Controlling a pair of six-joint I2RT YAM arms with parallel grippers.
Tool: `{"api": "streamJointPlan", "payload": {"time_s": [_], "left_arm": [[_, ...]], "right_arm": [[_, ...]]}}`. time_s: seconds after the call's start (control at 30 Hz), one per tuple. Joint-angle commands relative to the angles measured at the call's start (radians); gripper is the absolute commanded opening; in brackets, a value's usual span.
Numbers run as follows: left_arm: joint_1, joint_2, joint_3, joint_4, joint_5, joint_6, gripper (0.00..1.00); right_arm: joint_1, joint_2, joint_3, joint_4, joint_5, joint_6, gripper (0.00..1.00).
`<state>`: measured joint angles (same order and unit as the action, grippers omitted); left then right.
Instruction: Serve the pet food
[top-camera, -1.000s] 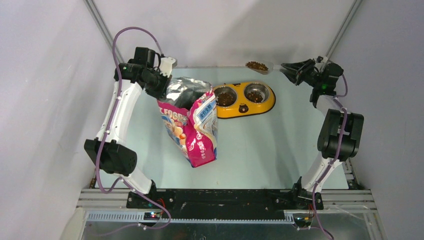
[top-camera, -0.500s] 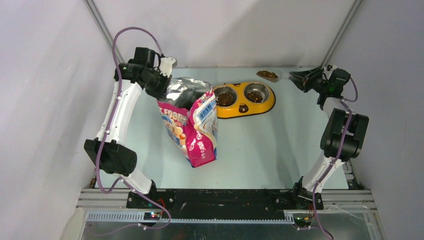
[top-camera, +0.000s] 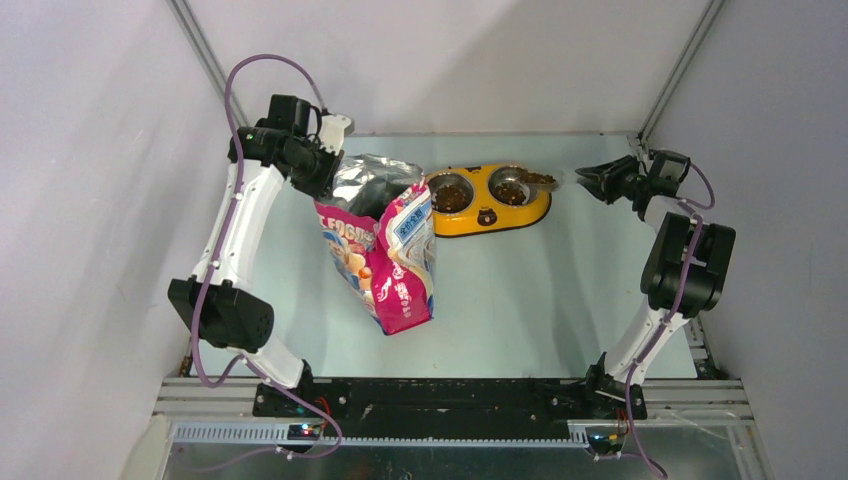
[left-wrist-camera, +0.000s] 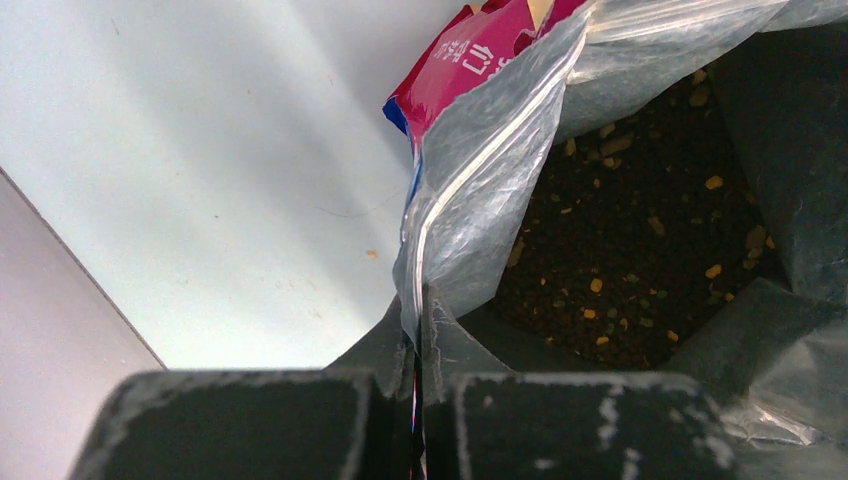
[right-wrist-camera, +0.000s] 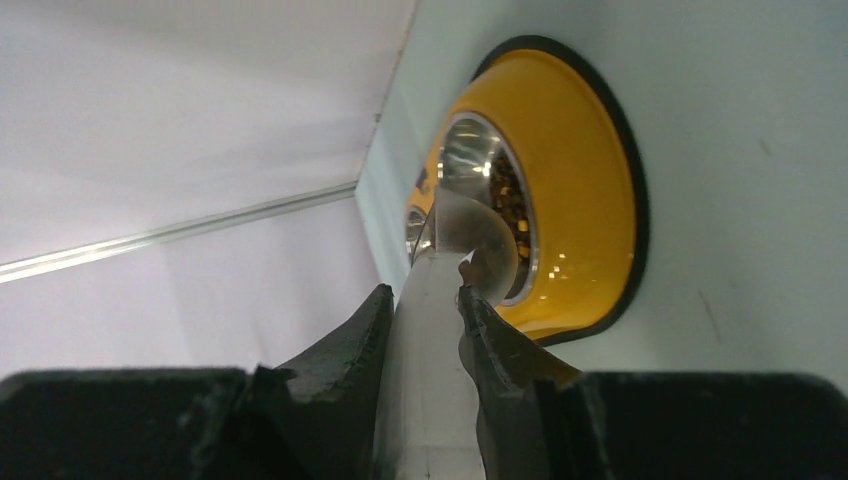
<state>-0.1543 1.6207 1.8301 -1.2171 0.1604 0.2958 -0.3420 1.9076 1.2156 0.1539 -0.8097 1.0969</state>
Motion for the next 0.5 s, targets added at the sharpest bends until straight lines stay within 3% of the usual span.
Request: {"api": "streamJointPlan", "payload": {"time_s": [0.0,0.17,0.47], "left_arm": [[0.01,-0.035,-0.014,0.006,-0.018,0.0,0.0],[0.009,-0.038,-0.013,0.004,-0.02,-0.003,0.0],[0.009,-0.05,-0.009,0.017,-0.011,-0.013,0.0]], "right_arm": [[0.017,0.003,0.057,-0.103,0.065,-0.136,0.0],[0.046,0.01,0.11,-0.208,0.14,-0.197,0.0],[0.121,-0.013,0.261,-0.452,0.308,-0.458,0.0]]}}
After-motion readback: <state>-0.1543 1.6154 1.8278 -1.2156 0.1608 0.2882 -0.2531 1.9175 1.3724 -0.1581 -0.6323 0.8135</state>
